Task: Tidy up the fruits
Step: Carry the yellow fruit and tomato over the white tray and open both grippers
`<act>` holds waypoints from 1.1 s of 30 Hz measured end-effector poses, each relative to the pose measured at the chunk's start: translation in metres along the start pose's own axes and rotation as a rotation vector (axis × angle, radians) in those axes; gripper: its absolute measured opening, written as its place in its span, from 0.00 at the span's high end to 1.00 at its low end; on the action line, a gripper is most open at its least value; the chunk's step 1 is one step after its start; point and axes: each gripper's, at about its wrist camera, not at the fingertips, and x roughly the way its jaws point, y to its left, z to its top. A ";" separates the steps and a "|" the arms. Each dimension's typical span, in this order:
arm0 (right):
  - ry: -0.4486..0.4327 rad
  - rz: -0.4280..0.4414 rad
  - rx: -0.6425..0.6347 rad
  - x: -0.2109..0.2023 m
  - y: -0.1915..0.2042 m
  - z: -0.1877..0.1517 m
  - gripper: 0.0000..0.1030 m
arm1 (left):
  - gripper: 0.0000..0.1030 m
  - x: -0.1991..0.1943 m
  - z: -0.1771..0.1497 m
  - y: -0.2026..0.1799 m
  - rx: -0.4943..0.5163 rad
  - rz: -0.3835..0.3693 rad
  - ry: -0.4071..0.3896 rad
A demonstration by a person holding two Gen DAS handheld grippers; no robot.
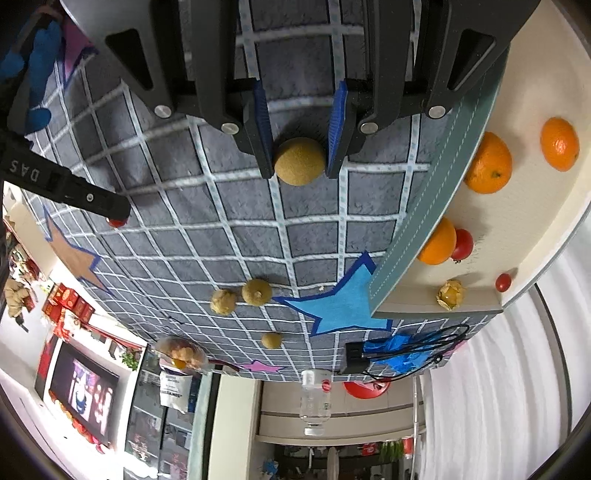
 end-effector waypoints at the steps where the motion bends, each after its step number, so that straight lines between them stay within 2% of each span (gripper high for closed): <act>1: -0.001 -0.007 -0.003 -0.002 -0.001 -0.001 0.76 | 0.71 -0.001 -0.001 0.001 -0.008 -0.016 0.004; 5: 0.002 -0.034 -0.004 -0.009 -0.004 -0.002 0.76 | 0.71 -0.016 0.002 0.011 -0.056 -0.089 -0.001; 12: -0.009 -0.023 -0.053 -0.014 0.020 0.005 0.76 | 0.71 -0.054 0.013 0.031 -0.052 -0.069 -0.096; 14: -0.004 -0.012 -0.078 -0.012 0.034 0.007 0.76 | 0.71 -0.062 0.014 0.041 -0.056 -0.046 -0.119; 19: 0.006 0.017 -0.155 -0.001 0.077 0.014 0.76 | 0.71 -0.075 0.013 0.082 -0.102 0.079 -0.171; 26: 0.056 0.102 -0.274 0.033 0.156 0.021 0.76 | 0.71 -0.077 0.009 0.142 -0.196 0.156 -0.168; 33: 0.114 0.176 -0.353 0.063 0.218 0.019 0.76 | 0.71 -0.068 -0.002 0.169 -0.241 0.183 -0.135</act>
